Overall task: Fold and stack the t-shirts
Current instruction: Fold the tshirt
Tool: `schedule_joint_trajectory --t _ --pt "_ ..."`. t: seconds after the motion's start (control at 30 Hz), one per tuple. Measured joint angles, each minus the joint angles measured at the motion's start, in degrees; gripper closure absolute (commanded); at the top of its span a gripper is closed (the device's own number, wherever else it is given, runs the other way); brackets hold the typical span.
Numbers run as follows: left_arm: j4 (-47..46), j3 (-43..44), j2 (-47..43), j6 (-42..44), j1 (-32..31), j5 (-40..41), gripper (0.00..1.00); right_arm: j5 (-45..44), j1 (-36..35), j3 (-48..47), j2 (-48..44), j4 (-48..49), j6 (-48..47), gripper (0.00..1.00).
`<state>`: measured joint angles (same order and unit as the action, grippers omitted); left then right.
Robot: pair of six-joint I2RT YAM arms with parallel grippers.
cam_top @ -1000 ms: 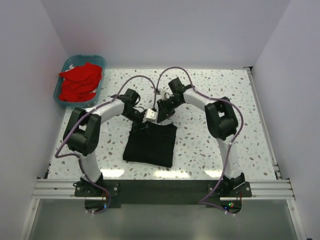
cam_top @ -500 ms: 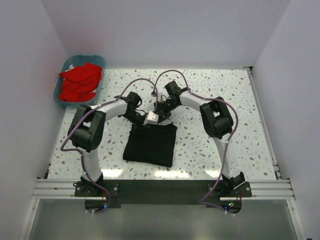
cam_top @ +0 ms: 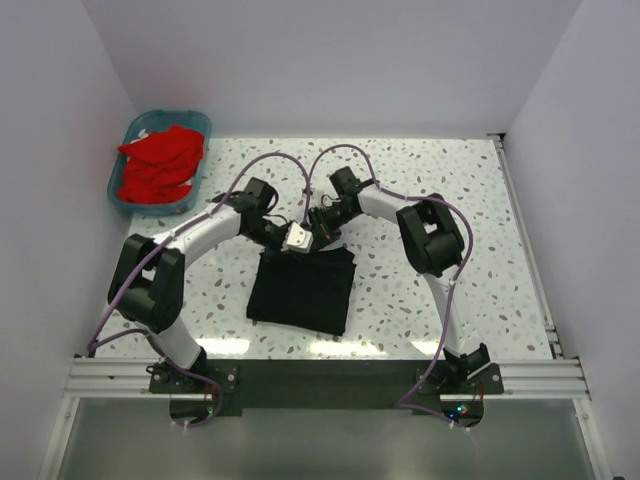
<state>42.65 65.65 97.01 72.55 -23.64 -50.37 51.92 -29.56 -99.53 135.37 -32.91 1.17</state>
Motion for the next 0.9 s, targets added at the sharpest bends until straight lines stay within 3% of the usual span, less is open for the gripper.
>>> schedule_joint_trajectory --t 0.9 --pt "-24.8 -6.2 -0.8 -1.0 0.1 5.9 1.0 1.6 0.0 0.5 0.0 -0.5 -3.2 0.82"
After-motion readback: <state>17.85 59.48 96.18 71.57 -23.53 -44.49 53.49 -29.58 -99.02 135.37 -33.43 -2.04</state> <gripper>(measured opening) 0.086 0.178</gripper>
